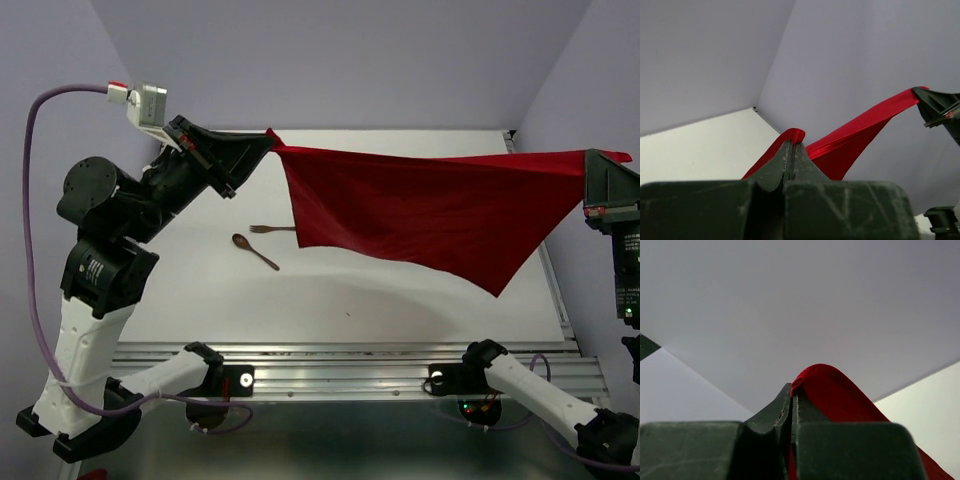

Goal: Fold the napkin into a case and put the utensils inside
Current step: Flatten out the crumpled napkin at the center of the board.

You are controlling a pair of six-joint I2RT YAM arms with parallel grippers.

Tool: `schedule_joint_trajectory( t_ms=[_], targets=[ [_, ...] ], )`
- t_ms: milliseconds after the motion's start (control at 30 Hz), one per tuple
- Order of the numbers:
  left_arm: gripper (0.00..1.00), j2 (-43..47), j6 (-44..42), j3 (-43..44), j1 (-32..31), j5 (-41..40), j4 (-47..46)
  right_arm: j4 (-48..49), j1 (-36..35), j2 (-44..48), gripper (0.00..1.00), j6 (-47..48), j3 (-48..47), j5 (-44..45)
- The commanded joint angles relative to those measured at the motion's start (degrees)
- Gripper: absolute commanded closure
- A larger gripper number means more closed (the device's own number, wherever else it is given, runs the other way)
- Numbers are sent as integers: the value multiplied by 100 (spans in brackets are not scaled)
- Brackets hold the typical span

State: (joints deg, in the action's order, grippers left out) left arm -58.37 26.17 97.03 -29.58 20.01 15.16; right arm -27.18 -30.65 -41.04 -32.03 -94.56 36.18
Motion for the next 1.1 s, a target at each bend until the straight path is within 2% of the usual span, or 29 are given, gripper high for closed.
schedule_joint_trajectory(
  t_ms=[0,100,133,200,333,533,667,700,733,767,800,833,867,933,1067],
  targets=[
    [100,431,230,-62,14,-6,-417,-813,42,210,99,-320,-361,-33],
    [100,633,362,-307,14,213,-671,-1035,42,324,99,-461,-318,248],
    [100,642,397,-473,14,257,-794,-957,42,472,99,-436,40,466],
    [100,608,380,-641,14,153,-821,-500,42,666,99,-374,559,766],
    [100,397,274,-1342,14,-320,-953,-420,42,650,99,-234,1281,1679],
    [100,-497,283,-2144,111,-568,-1347,-394,42,-158,99,-374,2143,2699],
    [100,-1289,187,-2294,356,-638,-1472,238,42,-1027,99,-24,2591,2964],
    [100,-1448,186,-2329,470,-578,-1489,622,268,-1456,99,108,2653,2973],
    [100,-1606,169,-2321,532,-516,-1655,765,505,-1686,99,205,2697,2886],
    [100,-1955,134,-2286,593,-490,-1735,802,873,-1932,99,206,2645,2242],
    [100,-2142,47,-2216,655,-454,-1735,828,1738,-2195,99,15,2610,1704],
    [100,-2344,2,-2041,769,-350,-1701,880,2086,-2433,99,-83,2592,1194],
    [100,-2729,-42,-1952,831,-279,-1700,1081,2264,-2914,99,-154,2566,545],
    [100,-3135,-68,-1629,919,-165,-1700,1328,2423,-3400,99,-49,2496,303],
    [100,-4310,-121,-898,1095,-23,-1613,1523,2695,-4953,99,22,1891,-469]
  ],
)
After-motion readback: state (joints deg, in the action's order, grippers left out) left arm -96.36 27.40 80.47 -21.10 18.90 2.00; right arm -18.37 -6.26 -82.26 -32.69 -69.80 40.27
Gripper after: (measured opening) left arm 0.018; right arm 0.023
